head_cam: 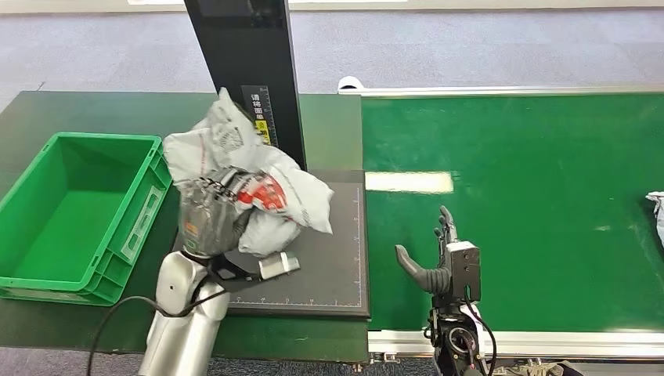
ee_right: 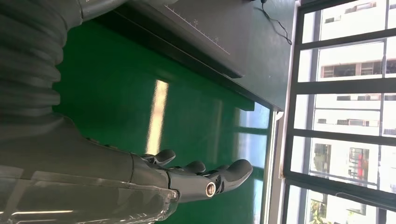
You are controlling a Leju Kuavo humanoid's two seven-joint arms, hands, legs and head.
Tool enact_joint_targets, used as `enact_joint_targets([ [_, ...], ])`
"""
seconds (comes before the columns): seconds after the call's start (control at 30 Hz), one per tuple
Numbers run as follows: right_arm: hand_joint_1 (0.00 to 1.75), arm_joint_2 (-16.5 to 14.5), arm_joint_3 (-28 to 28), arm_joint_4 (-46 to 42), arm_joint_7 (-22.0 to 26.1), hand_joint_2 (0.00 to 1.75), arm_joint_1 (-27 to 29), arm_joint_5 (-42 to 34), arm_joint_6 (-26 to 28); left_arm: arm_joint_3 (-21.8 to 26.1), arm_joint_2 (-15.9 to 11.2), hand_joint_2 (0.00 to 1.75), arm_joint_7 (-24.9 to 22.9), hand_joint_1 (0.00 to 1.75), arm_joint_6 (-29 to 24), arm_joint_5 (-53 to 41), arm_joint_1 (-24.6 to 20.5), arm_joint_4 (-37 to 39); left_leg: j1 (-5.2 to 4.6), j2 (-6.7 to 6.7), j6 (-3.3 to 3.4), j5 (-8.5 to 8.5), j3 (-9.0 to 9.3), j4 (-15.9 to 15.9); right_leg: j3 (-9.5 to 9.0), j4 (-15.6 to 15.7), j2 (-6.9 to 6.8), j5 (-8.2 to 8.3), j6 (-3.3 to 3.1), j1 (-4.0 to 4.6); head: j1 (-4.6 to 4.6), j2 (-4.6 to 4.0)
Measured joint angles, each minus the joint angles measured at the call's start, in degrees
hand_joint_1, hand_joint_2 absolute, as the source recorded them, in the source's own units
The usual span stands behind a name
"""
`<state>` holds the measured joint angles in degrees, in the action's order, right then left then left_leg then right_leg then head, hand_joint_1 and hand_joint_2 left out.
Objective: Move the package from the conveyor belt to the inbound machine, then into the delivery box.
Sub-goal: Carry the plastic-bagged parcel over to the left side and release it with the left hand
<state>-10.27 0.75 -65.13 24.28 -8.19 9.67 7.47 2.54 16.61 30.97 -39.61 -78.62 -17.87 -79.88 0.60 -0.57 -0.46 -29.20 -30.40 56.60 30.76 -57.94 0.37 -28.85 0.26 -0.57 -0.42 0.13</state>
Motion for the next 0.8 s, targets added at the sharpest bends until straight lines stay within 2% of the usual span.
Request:
enact_joint_targets([
  [0.07, 0.00, 0.01, -0.32, -0.66, -0.09, 1.75, 0.72, -0.14, 0.21, 4.37, -2.12, 1.75, -7.52, 1.75, -0.01, -4.33, -1.35, -0.26, 0.01, 0.08, -0.01, 0.00, 0.00, -0.01, 0.04, -0.03, 0.08, 0.01, -0.01, 0.01, -0.01, 0.01],
  [0.13, 0.00, 0.04, -0.77, -1.07, -0.30, 1.75, 1.15, -0.28, 0.56, 7.79, -5.77, 1.75, -15.96, 1.75, -0.01, -6.46, -2.77, 0.78, 0.05, 0.15, -0.06, 0.04, 0.01, -0.01, 0.11, -0.07, 0.14, 0.01, -0.03, 0.05, -0.02, 0.01],
  [0.2, 0.00, 0.10, -1.24, -1.29, -0.50, 1.75, 1.38, -0.40, 0.80, 10.36, -9.58, 1.75, -22.30, 1.75, 0.02, -7.18, -4.03, 2.64, 0.09, 0.14, -0.11, 0.07, -0.02, -0.01, 0.15, -0.11, 0.14, 0.01, -0.04, 0.07, -0.02, 0.01],
  [0.27, 0.00, 0.17, -1.65, -1.42, -0.58, 1.75, 1.43, -0.60, 0.89, 11.72, -13.10, 1.75, -27.25, 1.75, 0.03, -8.22, -4.99, 4.76, 0.10, 0.05, -0.15, 0.10, -0.07, -0.01, 0.15, -0.13, 0.08, 0.00, -0.06, 0.08, 0.02, 0.01],
  [0.4, 0.00, 0.21, -2.94, -1.45, -0.70, 1.75, 1.41, -1.33, 1.44, 12.10, -22.16, 1.75, -41.20, 1.75, 0.03, -9.20, -7.68, 11.73, 0.11, 0.45, -0.19, 0.10, -0.11, -0.02, 0.32, -0.15, 0.42, 0.09, -0.17, 0.09, -0.01, 0.01],
  [0.53, 0.00, 0.26, -3.91, -1.45, -0.97, 1.75, 1.22, -1.98, 1.99, 13.26, -29.23, 1.75, -45.54, 1.75, 0.03, -9.56, -10.82, 19.36, 0.11, 0.41, -0.20, 0.12, -0.19, -0.02, 0.37, -0.16, 0.41, 0.11, -0.20, 0.10, 0.03, 0.01],
  [0.67, 0.00, 0.26, -4.91, -1.31, -1.46, 1.75, 0.23, -3.04, 2.76, 14.88, -36.29, 1.75, -48.54, 1.75, 0.69, -9.62, -16.83, 32.34, 0.14, 0.61, -0.22, 0.14, -0.21, -0.02, 0.47, -0.17, 0.54, 0.17, -0.27, 0.14, 0.02, 0.01],
  [0.73, 0.00, 0.26, -5.35, -1.09, -1.90, 1.75, -0.54, -3.32, 2.86, 14.96, -39.15, 1.75, -50.08, 1.75, 3.72, -9.65, -19.77, 38.71, 0.15, 0.62, -0.23, 0.15, -0.20, -0.02, 0.48, -0.16, 0.54, 0.17, -0.27, 0.15, 0.03, 0.00],
  [0.8, 0.00, 0.23, -5.74, -0.67, -2.25, 1.75, -1.51, -3.46, 2.63, 14.79, -40.90, 1.75, -50.98, 1.75, 9.57, -9.66, -22.00, 43.71, 0.15, 0.61, -0.23, 0.15, -0.20, -0.02, 0.47, -0.17, 0.53, 0.17, -0.27, 0.15, 0.03, -0.01],
])
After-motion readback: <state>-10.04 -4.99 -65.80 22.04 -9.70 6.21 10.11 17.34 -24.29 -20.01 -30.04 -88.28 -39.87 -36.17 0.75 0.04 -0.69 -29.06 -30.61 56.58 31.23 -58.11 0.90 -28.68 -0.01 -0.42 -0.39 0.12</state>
